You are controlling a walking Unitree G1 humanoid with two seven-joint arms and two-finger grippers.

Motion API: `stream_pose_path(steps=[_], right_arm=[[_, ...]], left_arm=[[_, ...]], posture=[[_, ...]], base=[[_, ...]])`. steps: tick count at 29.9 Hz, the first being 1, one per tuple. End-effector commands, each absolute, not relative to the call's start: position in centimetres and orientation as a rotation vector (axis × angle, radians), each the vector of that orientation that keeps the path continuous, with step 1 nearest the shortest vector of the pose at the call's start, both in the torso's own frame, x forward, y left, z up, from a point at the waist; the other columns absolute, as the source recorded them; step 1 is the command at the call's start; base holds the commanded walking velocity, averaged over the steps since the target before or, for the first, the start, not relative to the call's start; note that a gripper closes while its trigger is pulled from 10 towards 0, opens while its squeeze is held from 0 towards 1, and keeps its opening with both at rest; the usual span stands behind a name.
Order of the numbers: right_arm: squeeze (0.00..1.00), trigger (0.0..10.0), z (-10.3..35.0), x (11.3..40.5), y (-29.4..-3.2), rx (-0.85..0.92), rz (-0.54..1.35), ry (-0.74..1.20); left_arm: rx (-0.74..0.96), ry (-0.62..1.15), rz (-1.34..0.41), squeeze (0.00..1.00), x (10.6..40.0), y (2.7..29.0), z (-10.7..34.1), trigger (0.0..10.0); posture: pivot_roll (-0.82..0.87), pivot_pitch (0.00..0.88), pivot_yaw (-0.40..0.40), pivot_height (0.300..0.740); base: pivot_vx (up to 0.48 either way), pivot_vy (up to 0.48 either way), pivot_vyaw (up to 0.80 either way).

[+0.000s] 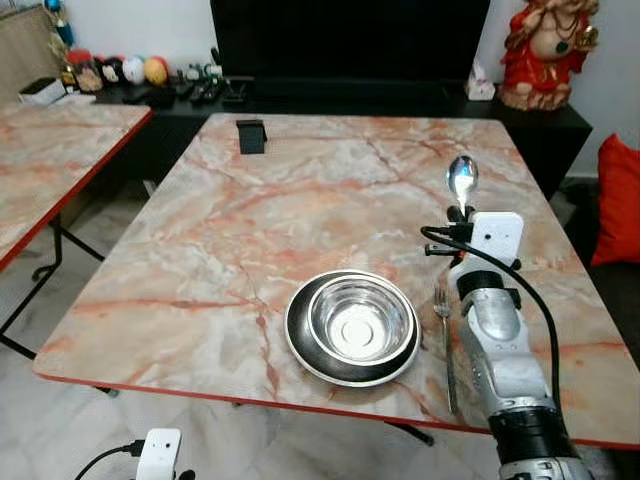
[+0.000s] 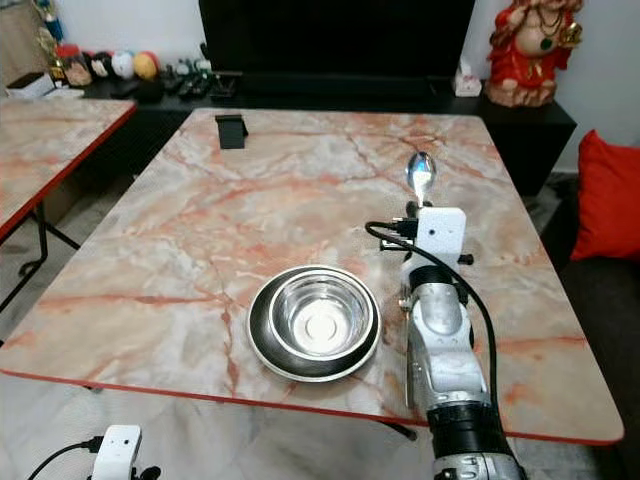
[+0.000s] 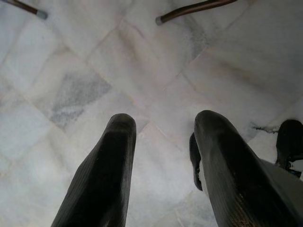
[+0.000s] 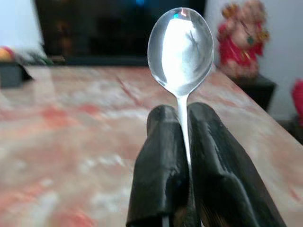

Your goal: Setting the table

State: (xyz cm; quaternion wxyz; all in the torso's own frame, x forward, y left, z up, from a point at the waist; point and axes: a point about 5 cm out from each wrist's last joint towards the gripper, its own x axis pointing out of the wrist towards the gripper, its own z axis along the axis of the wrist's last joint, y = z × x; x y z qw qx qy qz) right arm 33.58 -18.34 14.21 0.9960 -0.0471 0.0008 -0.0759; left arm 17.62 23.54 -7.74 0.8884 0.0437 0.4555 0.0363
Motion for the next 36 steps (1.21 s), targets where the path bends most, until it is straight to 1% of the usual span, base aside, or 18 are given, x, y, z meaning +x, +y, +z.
stream_pose_path(steps=[1, 3, 6, 11, 21, 29, 31, 32, 36], right_arm=[[0.00, 10.0, 14.2, 33.7, -19.2, -0.073, -0.191, 0.085], [0.00, 10.0, 13.5, 33.7, -19.4, -0.079, -0.171, 0.183], [0.00, 10.0, 13.0, 33.6, -19.4, -0.068, -0.150, 0.235], [0.00, 10.0, 11.8, 32.8, -19.3, 0.035, -0.162, 0.355], [0.00, 10.0, 11.7, 31.6, -18.7, 0.024, -0.127, 0.415], [0.00, 10.0, 11.5, 30.4, -19.2, -0.029, -0.163, 0.419], [0.00, 10.0, 11.0, 29.9, -19.1, -0.020, -0.159, 0.433], [0.00, 10.0, 10.2, 29.4, -19.0, 0.012, -0.151, 0.453], [0.00, 10.0, 9.4, 28.9, -18.8, 0.090, -0.152, 0.483]], left_arm=[[0.093, 0.963, 0.070, 0.00, 17.5, 23.5, -7.9, 10.0], [0.089, 0.964, 0.071, 0.00, 17.4, 23.4, -7.9, 10.0], [0.086, 0.965, 0.070, 0.00, 17.5, 23.4, -7.9, 10.0], [0.083, 0.967, 0.067, 0.00, 17.4, 23.4, -7.9, 10.0], [0.083, 0.967, 0.069, 0.00, 17.4, 23.4, -7.9, 10.0], [0.081, 0.965, 0.071, 0.00, 17.5, 23.3, -7.9, 10.0], [0.082, 0.964, 0.070, 0.00, 17.5, 23.3, -7.9, 10.0], [0.081, 0.963, 0.070, 0.00, 17.6, 23.3, -7.9, 10.0], [0.080, 0.962, 0.071, 0.00, 17.6, 23.3, -7.8, 10.0]], posture=[[-0.05, 0.000, 0.027, 0.740], [-0.05, 0.000, 0.027, 0.740], [-0.06, 0.000, 0.029, 0.740], [-0.06, 0.000, 0.025, 0.740], [-0.06, 0.000, 0.022, 0.740], [-0.07, 0.000, 0.025, 0.740], [-0.07, 0.000, 0.025, 0.740], [-0.07, 0.000, 0.025, 0.740], [-0.07, 0.000, 0.024, 0.740]], base=[[0.000, 0.000, 0.00], [0.000, 0.000, 0.00], [0.000, 0.000, 0.00], [0.000, 0.000, 0.00], [0.000, 0.000, 0.00], [0.000, 0.000, 0.00], [0.000, 0.000, 0.00], [0.000, 0.000, 0.00], [0.000, 0.000, 0.00]])
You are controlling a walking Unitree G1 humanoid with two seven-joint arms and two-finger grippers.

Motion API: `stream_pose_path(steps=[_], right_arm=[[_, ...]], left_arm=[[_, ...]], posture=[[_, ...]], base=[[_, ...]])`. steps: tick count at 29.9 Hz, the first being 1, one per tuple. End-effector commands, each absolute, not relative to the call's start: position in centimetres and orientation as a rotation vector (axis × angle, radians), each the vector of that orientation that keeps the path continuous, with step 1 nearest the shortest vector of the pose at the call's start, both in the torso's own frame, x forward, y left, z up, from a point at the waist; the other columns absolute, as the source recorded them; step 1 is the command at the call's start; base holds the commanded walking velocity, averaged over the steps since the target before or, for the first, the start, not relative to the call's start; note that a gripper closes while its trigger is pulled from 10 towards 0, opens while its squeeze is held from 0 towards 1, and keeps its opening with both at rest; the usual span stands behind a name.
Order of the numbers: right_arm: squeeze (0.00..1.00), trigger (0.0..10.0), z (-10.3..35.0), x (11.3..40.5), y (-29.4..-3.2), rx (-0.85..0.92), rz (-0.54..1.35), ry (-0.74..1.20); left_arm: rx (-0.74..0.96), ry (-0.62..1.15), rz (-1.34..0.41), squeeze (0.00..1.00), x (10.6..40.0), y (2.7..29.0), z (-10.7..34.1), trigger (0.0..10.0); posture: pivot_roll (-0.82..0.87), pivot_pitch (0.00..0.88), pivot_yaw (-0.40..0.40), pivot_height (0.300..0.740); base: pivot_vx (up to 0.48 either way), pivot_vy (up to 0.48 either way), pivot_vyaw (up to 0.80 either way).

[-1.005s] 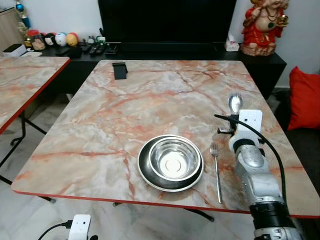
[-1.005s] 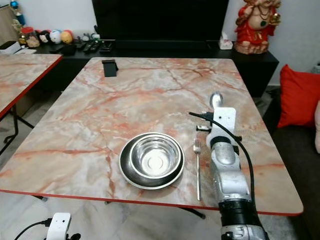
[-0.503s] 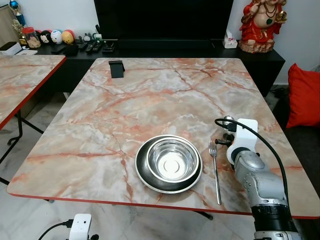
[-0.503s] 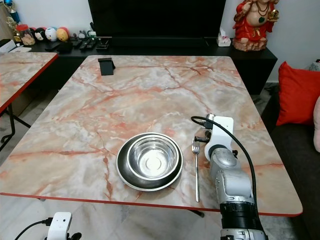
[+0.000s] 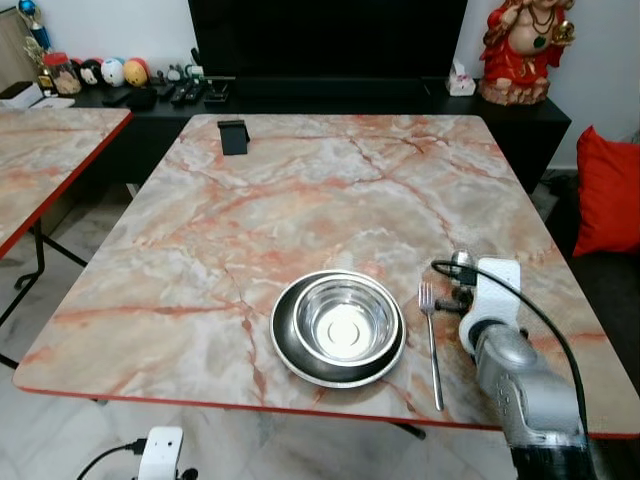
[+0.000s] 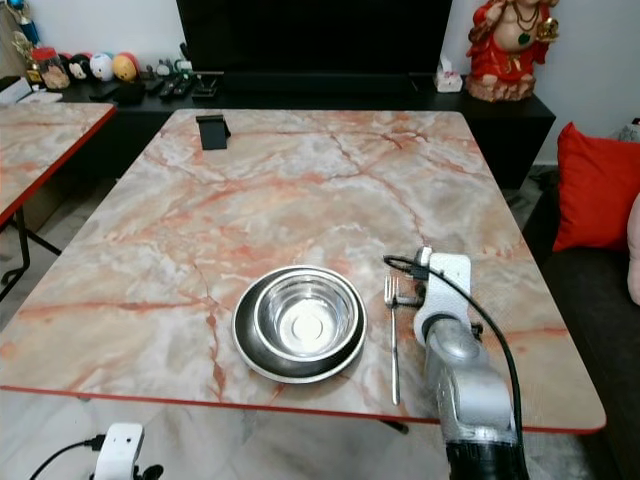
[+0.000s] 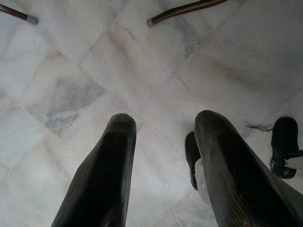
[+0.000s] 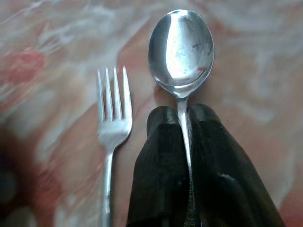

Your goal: Setting the table

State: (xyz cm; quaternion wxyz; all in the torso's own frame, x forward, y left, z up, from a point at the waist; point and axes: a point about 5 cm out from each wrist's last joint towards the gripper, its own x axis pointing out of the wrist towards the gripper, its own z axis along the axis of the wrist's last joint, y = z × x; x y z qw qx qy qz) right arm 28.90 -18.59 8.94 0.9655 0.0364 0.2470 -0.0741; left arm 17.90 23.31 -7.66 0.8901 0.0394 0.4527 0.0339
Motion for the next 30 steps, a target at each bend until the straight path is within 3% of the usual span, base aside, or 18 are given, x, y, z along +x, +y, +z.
stream_pose_path(steps=[1, 5, 21, 30], right_arm=[[0.00, 10.0, 9.4, 28.9, -18.7, 0.105, -0.151, 0.487], [0.00, 10.0, 8.8, 28.8, -18.3, 0.188, -0.138, 0.515], [0.00, 10.0, 8.1, 28.6, -18.5, 0.164, -0.132, 0.561], [0.00, 10.0, 8.2, 28.2, -18.7, 0.001, -0.090, 0.529]], left_arm=[[0.081, 0.961, 0.071, 0.00, 17.6, 23.3, -7.8, 10.0], [0.084, 0.960, 0.071, 0.00, 17.7, 23.3, -7.8, 10.0], [0.081, 0.960, 0.071, 0.00, 17.7, 23.3, -7.8, 10.0], [0.083, 0.959, 0.072, 0.00, 17.7, 23.3, -7.8, 10.0]], posture=[[-0.07, 0.000, 0.024, 0.740], [-0.07, 0.000, 0.022, 0.740], [-0.07, 0.000, 0.020, 0.740], [-0.07, 0.000, 0.021, 0.740]], base=[[0.000, 0.000, 0.00], [0.000, 0.000, 0.00], [0.000, 0.000, 0.00], [0.000, 0.000, 0.00]])
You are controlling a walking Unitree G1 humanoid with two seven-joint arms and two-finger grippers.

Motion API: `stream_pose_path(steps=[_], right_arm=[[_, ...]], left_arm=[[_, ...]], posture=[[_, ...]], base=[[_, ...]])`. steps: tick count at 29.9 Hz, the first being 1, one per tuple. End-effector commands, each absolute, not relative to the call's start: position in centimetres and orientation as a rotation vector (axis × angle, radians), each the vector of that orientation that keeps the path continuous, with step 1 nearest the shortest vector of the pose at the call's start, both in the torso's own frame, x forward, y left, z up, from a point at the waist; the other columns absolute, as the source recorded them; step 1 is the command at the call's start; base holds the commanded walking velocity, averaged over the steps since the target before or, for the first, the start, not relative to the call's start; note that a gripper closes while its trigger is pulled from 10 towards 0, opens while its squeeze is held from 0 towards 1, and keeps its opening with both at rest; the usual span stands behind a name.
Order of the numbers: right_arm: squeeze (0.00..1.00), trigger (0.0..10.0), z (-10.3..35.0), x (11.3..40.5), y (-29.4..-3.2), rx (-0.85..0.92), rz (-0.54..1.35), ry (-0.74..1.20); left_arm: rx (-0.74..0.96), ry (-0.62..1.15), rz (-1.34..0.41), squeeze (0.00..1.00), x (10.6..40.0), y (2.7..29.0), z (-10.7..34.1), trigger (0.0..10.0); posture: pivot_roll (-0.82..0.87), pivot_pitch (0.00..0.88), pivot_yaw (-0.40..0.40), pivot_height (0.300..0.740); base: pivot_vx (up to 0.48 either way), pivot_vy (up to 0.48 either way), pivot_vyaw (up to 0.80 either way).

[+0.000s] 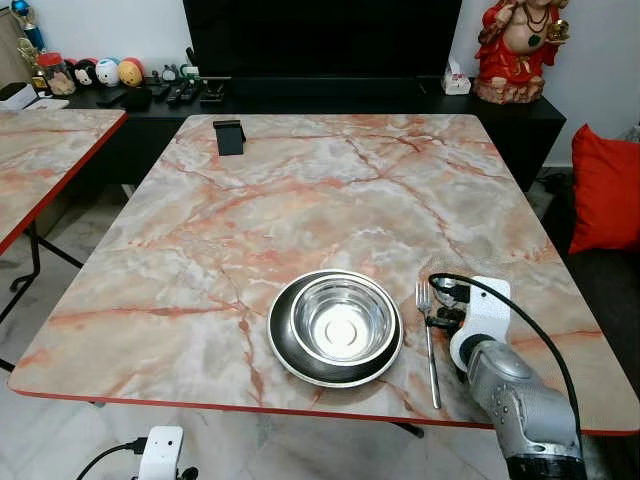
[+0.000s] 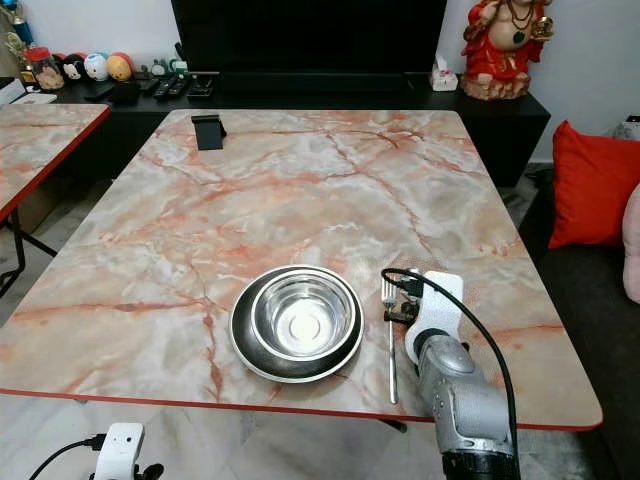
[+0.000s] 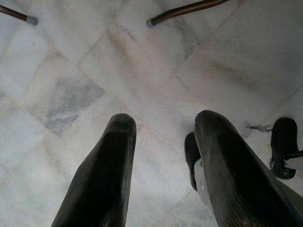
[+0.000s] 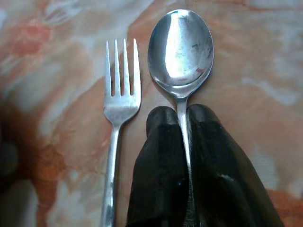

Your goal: Setting the table

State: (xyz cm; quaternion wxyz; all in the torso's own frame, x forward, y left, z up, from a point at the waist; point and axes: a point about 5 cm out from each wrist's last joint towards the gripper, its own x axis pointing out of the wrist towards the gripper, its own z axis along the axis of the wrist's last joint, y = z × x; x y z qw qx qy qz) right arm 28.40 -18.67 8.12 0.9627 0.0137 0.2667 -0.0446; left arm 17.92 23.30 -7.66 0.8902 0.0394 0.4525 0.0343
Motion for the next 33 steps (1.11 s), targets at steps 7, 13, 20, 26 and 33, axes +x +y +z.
stream_pose_path(steps=[7, 13, 20, 26, 33], right_arm=[[0.00, 10.0, 7.7, 27.3, -19.7, -0.027, -0.136, 0.547], [0.00, 10.0, 7.0, 26.7, -20.0, -0.043, -0.152, 0.564], [0.00, 10.0, 6.8, 26.4, -20.0, -0.045, -0.152, 0.568], [0.00, 10.0, 6.5, 26.1, -19.9, -0.044, -0.149, 0.574], [0.00, 10.0, 6.3, 25.3, -19.7, -0.028, -0.157, 0.563]], left_arm=[[0.083, 0.959, 0.072, 0.00, 17.7, 23.3, -7.8, 10.0], [0.083, 0.959, 0.071, 0.00, 17.7, 23.3, -7.8, 10.0], [0.085, 0.959, 0.072, 0.00, 17.7, 23.4, -7.8, 10.0], [0.085, 0.958, 0.072, 0.00, 17.7, 23.4, -7.8, 10.0], [0.090, 0.958, 0.071, 0.00, 17.7, 23.4, -7.8, 10.0]], posture=[[-0.07, 0.000, 0.024, 0.740], [-0.07, 0.000, 0.023, 0.740], [-0.07, 0.000, 0.023, 0.740], [-0.07, 0.000, 0.024, 0.740], [-0.07, 0.000, 0.023, 0.740]], base=[[0.000, 0.000, 0.00], [0.000, 0.000, 0.00], [0.000, 0.000, 0.00], [0.000, 0.000, 0.00], [0.000, 0.000, 0.00]])
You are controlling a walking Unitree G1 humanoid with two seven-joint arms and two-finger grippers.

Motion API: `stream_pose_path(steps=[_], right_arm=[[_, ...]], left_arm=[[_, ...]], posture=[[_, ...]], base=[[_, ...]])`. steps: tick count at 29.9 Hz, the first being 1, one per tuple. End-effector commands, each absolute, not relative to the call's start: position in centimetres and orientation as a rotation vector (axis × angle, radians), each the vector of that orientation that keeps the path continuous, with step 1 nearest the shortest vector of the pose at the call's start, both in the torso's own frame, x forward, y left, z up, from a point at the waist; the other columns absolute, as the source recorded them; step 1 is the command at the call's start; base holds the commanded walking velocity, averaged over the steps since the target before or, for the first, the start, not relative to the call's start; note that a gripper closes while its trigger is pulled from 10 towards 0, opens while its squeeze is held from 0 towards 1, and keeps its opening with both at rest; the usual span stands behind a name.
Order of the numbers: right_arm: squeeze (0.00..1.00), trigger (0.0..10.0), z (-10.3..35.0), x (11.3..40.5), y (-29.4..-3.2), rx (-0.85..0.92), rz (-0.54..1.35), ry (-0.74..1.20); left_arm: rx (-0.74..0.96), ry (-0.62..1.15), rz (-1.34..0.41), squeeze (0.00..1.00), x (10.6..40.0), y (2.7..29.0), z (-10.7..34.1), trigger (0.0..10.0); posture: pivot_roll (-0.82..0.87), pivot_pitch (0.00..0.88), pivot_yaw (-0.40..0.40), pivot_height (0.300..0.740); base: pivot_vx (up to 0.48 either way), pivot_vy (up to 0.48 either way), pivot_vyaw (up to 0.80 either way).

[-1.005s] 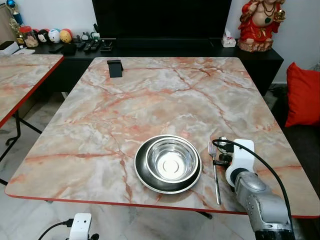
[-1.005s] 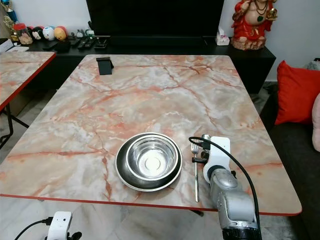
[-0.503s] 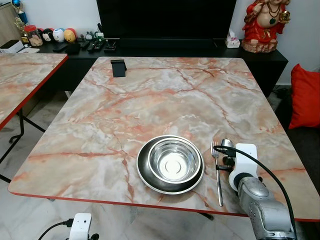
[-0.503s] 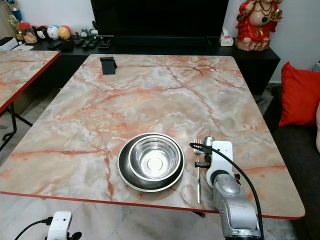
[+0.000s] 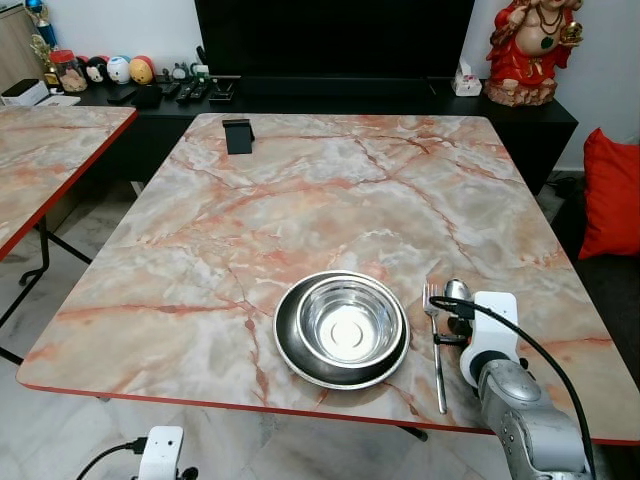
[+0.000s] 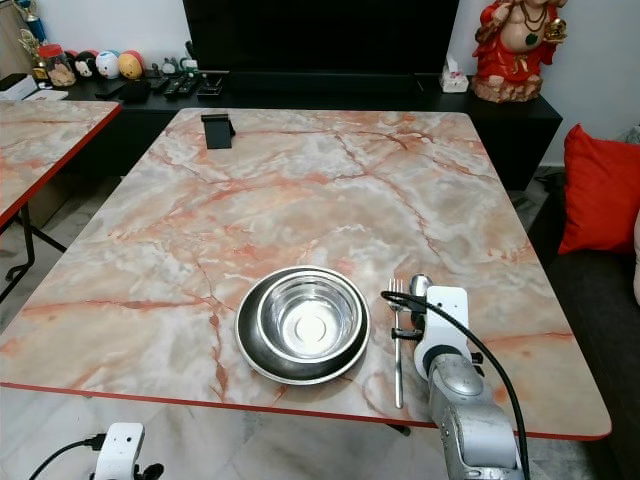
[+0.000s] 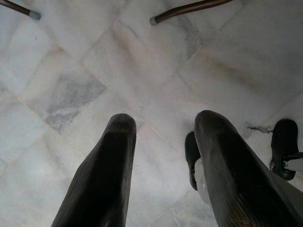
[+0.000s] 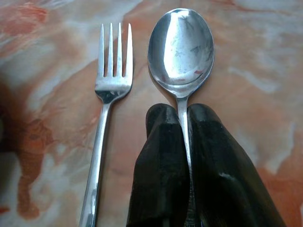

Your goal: Setting the table

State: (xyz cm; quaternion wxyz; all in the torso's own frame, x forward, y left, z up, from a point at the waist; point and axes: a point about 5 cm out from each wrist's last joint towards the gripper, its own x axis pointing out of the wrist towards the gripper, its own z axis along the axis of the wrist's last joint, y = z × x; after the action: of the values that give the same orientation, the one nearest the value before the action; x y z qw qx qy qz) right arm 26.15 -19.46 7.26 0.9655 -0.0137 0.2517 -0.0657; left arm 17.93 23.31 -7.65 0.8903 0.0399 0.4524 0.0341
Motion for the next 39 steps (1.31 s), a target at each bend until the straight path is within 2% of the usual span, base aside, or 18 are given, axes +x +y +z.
stream_pose_path(steps=[1, 21, 22, 23, 24, 25, 33, 35, 37, 39], right_arm=[[0.00, 10.0, 6.27, 25.26, -19.69, -0.025, -0.157, 0.561], [0.00, 10.0, 5.58, 24.98, -19.45, 0.000, -0.152, 0.555], [0.22, 10.0, 5.55, 24.98, -19.47, 0.000, -0.152, 0.556], [0.22, 10.0, 5.55, 24.98, -19.47, 0.000, -0.152, 0.556], [0.57, 10.0, 5.53, 24.97, -19.48, -0.001, -0.152, 0.558], [0.60, 10.0, 5.52, 24.97, -19.48, -0.001, -0.151, 0.558], [0.59, 10.0, 5.49, 25.04, -19.51, -0.008, -0.149, 0.560], [0.67, 10.0, 5.56, 25.10, -19.55, -0.008, -0.150, 0.558], [0.71, 10.0, 5.56, 25.11, -19.58, -0.008, -0.152, 0.558], [0.69, 10.0, 5.57, 25.12, -19.58, -0.009, -0.151, 0.557]], left_arm=[[0.090, 0.958, 0.071, 0.00, 17.72, 23.43, -7.75, 10.0], [0.089, 0.956, 0.071, 0.00, 17.70, 23.39, -7.77, 10.0], [0.089, 0.956, 0.071, 0.00, 17.70, 23.38, -7.77, 10.0], [0.089, 0.956, 0.071, 0.00, 17.70, 23.38, -7.77, 10.0], [0.089, 0.956, 0.071, 0.00, 17.70, 23.38, -7.77, 10.0], [0.088, 0.956, 0.071, 0.00, 17.70, 23.38, -7.77, 10.0], [0.089, 0.955, 0.071, 0.00, 17.71, 23.38, -7.76, 10.0], [0.090, 0.955, 0.070, 0.00, 17.74, 23.39, -7.75, 10.0], [0.090, 0.955, 0.071, 0.00, 17.74, 23.39, -7.75, 10.0], [0.091, 0.955, 0.071, 0.00, 17.74, 23.39, -7.75, 10.0]], posture=[[-0.07, 0.000, 0.024, 0.740], [-0.07, 0.000, 0.022, 0.740], [-0.07, 0.000, 0.022, 0.740], [-0.07, 0.000, 0.022, 0.740], [-0.07, 0.000, 0.022, 0.740], [-0.07, 0.000, 0.022, 0.740], [-0.07, 0.000, 0.023, 0.740], [-0.07, 0.000, 0.022, 0.740], [-0.07, 0.000, 0.022, 0.740], [-0.07, 0.000, 0.022, 0.740]], base=[[0.000, 0.000, 0.00], [0.000, 0.000, 0.00], [0.000, 0.000, 0.00], [0.000, 0.000, 0.00], [0.000, 0.000, 0.00], [0.000, 0.000, 0.00], [0.000, 0.000, 0.00], [0.000, 0.000, 0.00], [0.000, 0.000, 0.00], [0.000, 0.000, 0.00]])
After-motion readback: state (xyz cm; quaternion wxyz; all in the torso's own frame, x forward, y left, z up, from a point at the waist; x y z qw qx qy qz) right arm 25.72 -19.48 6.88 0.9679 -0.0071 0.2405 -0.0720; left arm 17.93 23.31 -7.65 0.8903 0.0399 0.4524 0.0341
